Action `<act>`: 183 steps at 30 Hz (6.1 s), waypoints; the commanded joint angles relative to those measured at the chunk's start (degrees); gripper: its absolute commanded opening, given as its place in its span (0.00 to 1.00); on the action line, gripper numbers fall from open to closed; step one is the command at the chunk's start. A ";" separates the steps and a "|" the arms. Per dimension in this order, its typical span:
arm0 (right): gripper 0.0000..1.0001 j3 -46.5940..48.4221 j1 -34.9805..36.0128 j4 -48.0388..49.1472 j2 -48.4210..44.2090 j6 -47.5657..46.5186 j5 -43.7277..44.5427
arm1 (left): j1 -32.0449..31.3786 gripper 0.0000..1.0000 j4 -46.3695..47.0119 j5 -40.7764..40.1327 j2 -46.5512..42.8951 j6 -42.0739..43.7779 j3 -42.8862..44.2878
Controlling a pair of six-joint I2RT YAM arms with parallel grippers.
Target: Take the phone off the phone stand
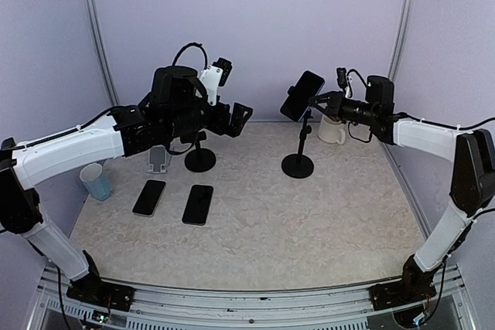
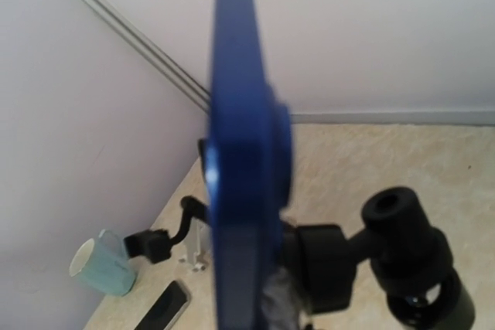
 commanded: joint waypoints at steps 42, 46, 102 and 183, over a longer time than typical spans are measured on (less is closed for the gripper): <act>0.00 -15.07 10.29 4.46 -20.28 4.76 0.54 | -4.94 0.93 -20.52 9.58 31.74 -2.54 36.87; 0.00 -16.10 10.23 4.19 -21.20 4.68 0.23 | -4.25 0.82 -20.28 8.86 31.55 -3.00 35.97; 0.00 -21.45 5.03 2.71 -22.96 -0.22 -1.96 | -3.33 0.08 -3.50 30.53 22.49 -7.91 23.58; 0.00 -16.33 5.39 1.97 -21.42 -3.51 0.81 | -15.17 0.80 -17.00 -4.82 29.91 -51.76 -1.19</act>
